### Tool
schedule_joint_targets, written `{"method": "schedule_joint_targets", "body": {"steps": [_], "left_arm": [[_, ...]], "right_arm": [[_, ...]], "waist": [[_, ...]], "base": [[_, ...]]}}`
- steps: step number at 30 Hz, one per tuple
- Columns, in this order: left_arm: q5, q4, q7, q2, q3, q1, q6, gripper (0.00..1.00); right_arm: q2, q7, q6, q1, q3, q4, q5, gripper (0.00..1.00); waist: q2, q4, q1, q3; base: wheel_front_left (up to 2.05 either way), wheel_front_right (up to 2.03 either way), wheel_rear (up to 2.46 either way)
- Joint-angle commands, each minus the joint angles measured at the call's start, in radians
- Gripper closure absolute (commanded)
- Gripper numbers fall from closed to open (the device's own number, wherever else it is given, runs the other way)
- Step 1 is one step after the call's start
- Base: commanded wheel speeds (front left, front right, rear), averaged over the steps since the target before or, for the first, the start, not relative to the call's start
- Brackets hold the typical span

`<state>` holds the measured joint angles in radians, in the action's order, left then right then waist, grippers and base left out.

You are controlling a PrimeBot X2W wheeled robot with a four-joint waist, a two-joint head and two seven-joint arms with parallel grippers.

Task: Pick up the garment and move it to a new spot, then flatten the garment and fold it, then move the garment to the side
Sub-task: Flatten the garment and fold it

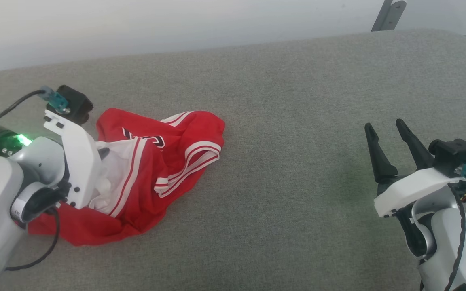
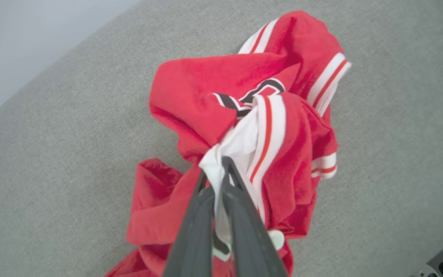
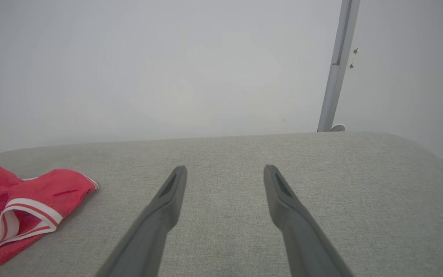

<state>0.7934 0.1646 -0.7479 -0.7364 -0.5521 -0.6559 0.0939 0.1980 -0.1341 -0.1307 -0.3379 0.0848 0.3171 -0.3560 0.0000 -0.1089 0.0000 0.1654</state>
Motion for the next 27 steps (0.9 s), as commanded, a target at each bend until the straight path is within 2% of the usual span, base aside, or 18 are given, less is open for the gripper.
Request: {"method": "schedule_joint_targets", "body": {"steps": [1, 2, 3, 4, 5, 8, 9, 10, 11, 13, 20, 27], "left_arm": [[-0.008, -0.016, -0.002, -0.002, -0.004, 0.012, 0.005, 0.54], [-0.01, -0.027, -0.006, -0.004, -0.007, 0.016, 0.005, 0.56], [-0.014, -0.041, -0.007, -0.008, -0.012, 0.018, 0.007, 0.66], [-0.011, -0.054, -0.009, -0.007, -0.015, 0.021, 0.007, 0.69], [-0.001, -0.067, -0.013, -0.002, -0.017, 0.025, 0.007, 0.65], [0.028, -0.115, -0.029, 0.012, -0.033, 0.041, 0.01, 0.86], [0.034, -0.129, -0.037, 0.013, -0.042, 0.047, 0.013, 1.0], [0.039, -0.145, -0.043, 0.017, -0.052, 0.054, 0.014, 1.0], [0.047, -0.156, -0.045, 0.025, -0.057, 0.062, 0.015, 0.96], [0.045, -0.169, -0.058, 0.033, -0.076, 0.073, 0.016, 1.0], [0.075, -0.177, -0.075, 0.062, -0.1, 0.094, 0.009, 1.0], [0.095, -0.224, -0.053, 0.039, -0.025, 0.047, -0.047, 1.0]], "right_arm": [[-0.001, 0.0, 0.0, 0.005, -0.004, -0.007, 0.006, 0.0], [-0.001, 0.0, 0.0, 0.005, -0.004, -0.007, 0.006, 0.0], [-0.001, 0.0, 0.0, 0.005, -0.004, -0.007, 0.006, 0.0], [-0.002, 0.0, 0.0, 0.005, -0.004, -0.007, 0.006, 0.0], [-0.002, 0.0, 0.0, 0.005, -0.004, -0.007, 0.005, 0.0], [0.0, -0.002, 0.0, 0.003, -0.005, -0.007, 0.002, 0.0], [0.0, -0.003, 0.0, 0.003, -0.005, -0.006, 0.001, 0.0], [0.001, -0.003, 0.0, 0.002, -0.006, -0.005, 0.001, 0.0], [0.0, -0.004, 0.0, 0.002, -0.005, -0.004, 0.001, 0.0], [-0.002, -0.005, 0.0, 0.0, -0.004, -0.003, 0.002, 0.0], [-0.003, -0.008, 0.0, -0.01, 0.001, 0.001, 0.0, 0.0], [0.001, -0.01, 0.0, 0.002, -0.01, 0.004, 0.002, 0.0]], "waist": [[0.0, 0.001, 0.0, 0.001], [0.0, 0.002, 0.0, 0.001], [0.0, 0.002, 0.0, 0.002], [0.0, 0.002, 0.0, 0.002], [0.0, 0.003, 0.0, 0.003], [0.0, 0.004, 0.0, 0.005], [0.0, 0.004, 0.0, 0.006], [0.0, 0.005, 0.0, 0.007], [0.0, 0.006, 0.0, 0.008], [0.0, 0.007, 0.0, 0.01], [0.0, 0.005, 0.0, 0.013], [0.0, 0.009, 0.0, 0.008]], "base": [[0.0, 0.0, 0.0], [0.0, 0.0, 0.0], [0.0, 0.0, 0.0], [0.0, 0.0, 0.0], [0.0, 0.0, 0.0], [0.0, 0.0, 0.0], [0.0, 0.0, 0.0], [0.0, 0.0, 0.0], [0.0, 0.0, 0.0], [0.0, 0.0, 0.0], [0.0, 0.0, 0.0], [0.0, 0.0, 0.0]]}}
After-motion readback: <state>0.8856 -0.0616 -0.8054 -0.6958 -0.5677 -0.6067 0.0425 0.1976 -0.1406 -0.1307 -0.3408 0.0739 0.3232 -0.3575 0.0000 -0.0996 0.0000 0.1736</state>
